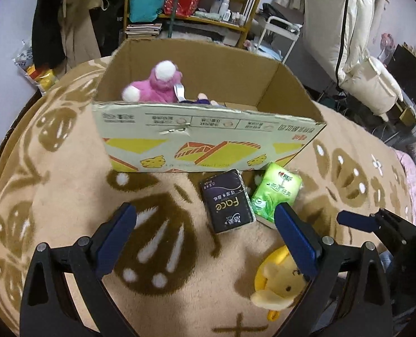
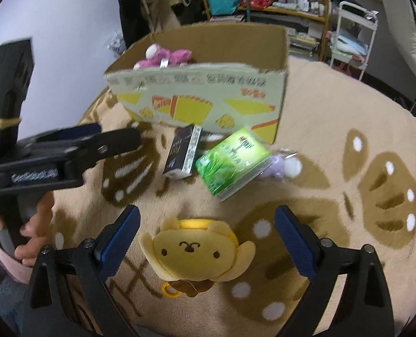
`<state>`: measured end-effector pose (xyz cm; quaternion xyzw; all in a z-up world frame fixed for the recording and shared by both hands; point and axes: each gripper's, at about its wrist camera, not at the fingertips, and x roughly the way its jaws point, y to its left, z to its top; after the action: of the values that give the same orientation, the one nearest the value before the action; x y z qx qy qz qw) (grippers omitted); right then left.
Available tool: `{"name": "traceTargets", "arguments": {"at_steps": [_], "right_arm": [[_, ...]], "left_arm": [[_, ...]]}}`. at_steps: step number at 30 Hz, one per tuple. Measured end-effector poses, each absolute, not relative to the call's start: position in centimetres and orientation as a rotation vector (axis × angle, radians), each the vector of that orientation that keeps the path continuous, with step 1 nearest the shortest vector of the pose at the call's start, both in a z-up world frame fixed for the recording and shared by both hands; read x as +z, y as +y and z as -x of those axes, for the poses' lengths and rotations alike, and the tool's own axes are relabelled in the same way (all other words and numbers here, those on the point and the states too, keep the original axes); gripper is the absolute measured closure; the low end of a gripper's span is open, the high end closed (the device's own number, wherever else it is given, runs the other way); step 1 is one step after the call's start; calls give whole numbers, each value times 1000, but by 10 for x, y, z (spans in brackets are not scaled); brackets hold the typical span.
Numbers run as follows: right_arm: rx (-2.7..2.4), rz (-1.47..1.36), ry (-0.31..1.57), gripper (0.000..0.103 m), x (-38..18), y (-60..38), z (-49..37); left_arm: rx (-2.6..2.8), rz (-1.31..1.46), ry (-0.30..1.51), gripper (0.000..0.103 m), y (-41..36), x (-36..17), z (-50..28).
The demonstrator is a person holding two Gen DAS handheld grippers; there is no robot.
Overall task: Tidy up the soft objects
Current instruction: 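Move both tools down toward the tissue packs and yellow dog plush, then grasp the black Face tissue pack with the left tool while the right tool grasps the yellow plush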
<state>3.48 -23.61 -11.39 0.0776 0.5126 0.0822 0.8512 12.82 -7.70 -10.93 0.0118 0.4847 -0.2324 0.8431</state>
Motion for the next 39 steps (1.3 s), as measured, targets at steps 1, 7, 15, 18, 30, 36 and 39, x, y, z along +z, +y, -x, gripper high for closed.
{"name": "traceTargets", "arguments": {"at_steps": [1, 7, 15, 18, 30, 36, 39], "right_arm": [[176, -157, 1090, 3, -117, -235, -35], [191, -145, 1152, 3, -130, -231, -42], [201, -163, 1225, 3, -148, -232, -47], [201, -167, 1254, 3, -154, -230, -49], [211, -266, 1318, 3, -177, -231, -59], [232, -306, 1334, 11, -182, -232, -59], [222, -326, 1336, 11, -183, -233, -59]], "left_arm": [[-494, -28, 1029, 5, -79, -112, -130], [-524, -27, 1074, 5, -89, -129, -141], [-552, -45, 1131, 5, -102, -149, -151], [-557, -41, 1148, 5, -106, -155, -154], [-597, 52, 1239, 30, -110, -179, -167], [-549, 72, 1246, 59, -106, -186, -176], [-549, 92, 1249, 58, -103, -185, -181]]}}
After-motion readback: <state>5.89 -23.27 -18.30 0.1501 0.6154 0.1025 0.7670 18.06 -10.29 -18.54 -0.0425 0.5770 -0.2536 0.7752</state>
